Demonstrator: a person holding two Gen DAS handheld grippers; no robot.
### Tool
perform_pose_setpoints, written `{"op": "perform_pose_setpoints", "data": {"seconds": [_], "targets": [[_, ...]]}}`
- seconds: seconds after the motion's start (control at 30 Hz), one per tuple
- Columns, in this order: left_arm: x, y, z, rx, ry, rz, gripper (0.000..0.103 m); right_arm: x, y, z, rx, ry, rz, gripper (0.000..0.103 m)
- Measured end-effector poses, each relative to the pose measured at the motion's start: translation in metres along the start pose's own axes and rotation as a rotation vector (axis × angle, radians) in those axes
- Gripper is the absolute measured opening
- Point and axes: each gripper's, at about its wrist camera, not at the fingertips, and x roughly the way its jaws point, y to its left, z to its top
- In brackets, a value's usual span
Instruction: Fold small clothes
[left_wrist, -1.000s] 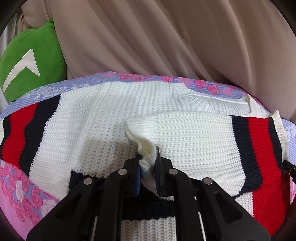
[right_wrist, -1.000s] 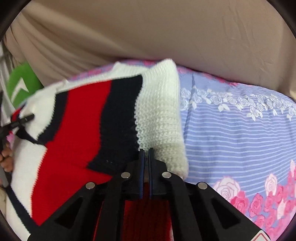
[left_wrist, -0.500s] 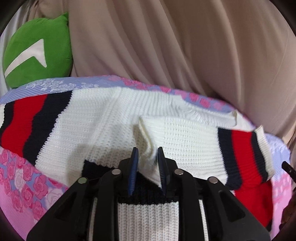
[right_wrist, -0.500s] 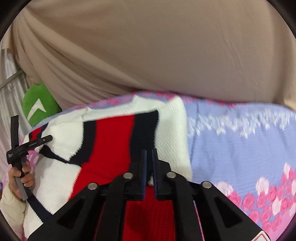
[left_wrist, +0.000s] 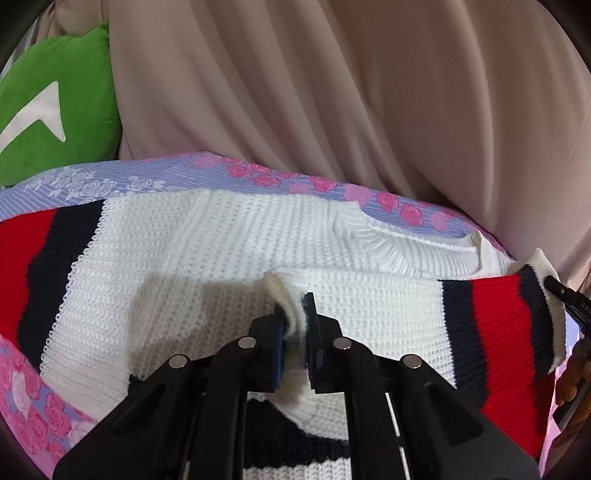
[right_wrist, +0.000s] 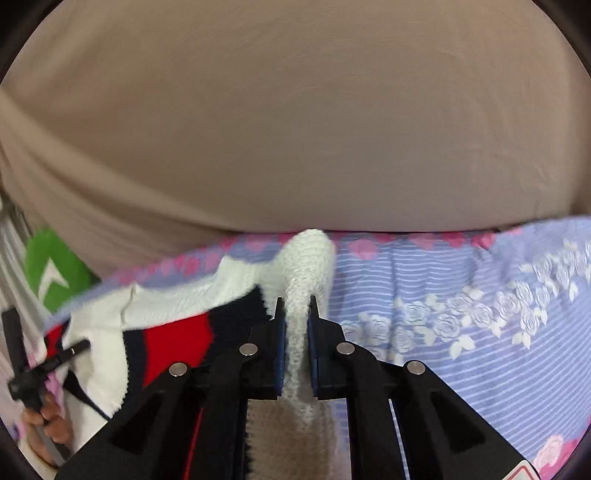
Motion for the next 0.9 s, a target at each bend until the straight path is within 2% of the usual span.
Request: {"op": "perform_pose_setpoints", "data": {"seconds": [0.07,0.13,0.2,0.27,0.3,0.37,0.43,0.47,0.53,0.57,0.6,0.63,0.67,0.7,0.8,0.87,0.9], "targets": [[0.01,-0.001,-0.003,0.012,0.011,0.018,0.009,0.035,-0.015,-0.012,-0.008,0.136,-0.111,0.01],[0.006,-0.005,-0.005,0.033,-0.003,0.033,0.009,0.025,-0.016,-0.014,-0.007,0.105,-0.103,0.011],[-0.005,-0.005,-0.006,0.04,-0.014,0.024,0.01,-0.011,-0.008,-0.013,0.026,0.037,-0.053,0.011],[-0.025,0.0,-0.01,0.031,-0.033,-0.02,0.012,-0.052,0.006,-0.024,-0.026,-0.023,0.01,0.011],[-0.035,0.002,-0.013,0.042,-0.044,-0.026,0.012,-0.065,0.014,-0.034,-0.065,-0.017,0.028,0.011],[-0.052,0.012,-0.023,0.055,-0.063,0.003,0.012,-0.067,0.023,-0.06,-0.149,0.065,0.022,0.011],[-0.059,0.026,-0.029,0.037,-0.044,0.022,0.012,-0.039,0.021,-0.086,-0.215,0.193,-0.089,0.006],[-0.062,0.038,-0.033,0.011,-0.028,0.029,0.012,-0.039,0.019,-0.095,-0.218,0.156,-0.074,0.006],[-0.072,0.066,-0.036,-0.059,-0.004,0.031,0.012,-0.053,0.017,-0.093,-0.155,0.158,-0.066,0.007],[-0.082,0.085,-0.038,-0.106,-0.009,0.029,0.016,-0.07,0.02,-0.091,-0.122,0.138,-0.041,0.01],[-0.093,0.105,-0.039,-0.146,-0.022,0.041,0.03,-0.084,0.026,-0.093,-0.124,0.118,-0.008,0.015],[-0.104,0.126,-0.041,-0.188,-0.044,0.064,0.038,-0.103,0.036,-0.098,-0.145,0.09,0.013,0.015],[-0.119,0.151,-0.041,-0.234,-0.073,0.097,0.053,-0.115,0.042,-0.102,-0.168,0.083,0.022,0.015],[-0.13,0.173,-0.042,-0.274,-0.093,0.134,0.063,-0.124,0.05,-0.109,-0.194,0.085,0.032,0.016],[-0.157,0.247,-0.038,-0.394,-0.13,0.23,0.07,-0.147,0.067,-0.125,-0.247,0.115,0.06,0.019],[-0.166,0.298,-0.036,-0.5,-0.14,0.301,0.071,-0.153,0.07,-0.139,-0.251,0.144,0.105,0.021],[-0.165,0.318,-0.035,-0.551,-0.137,0.3,0.071,-0.155,0.073,-0.148,-0.25,0.157,0.126,0.024]]}}
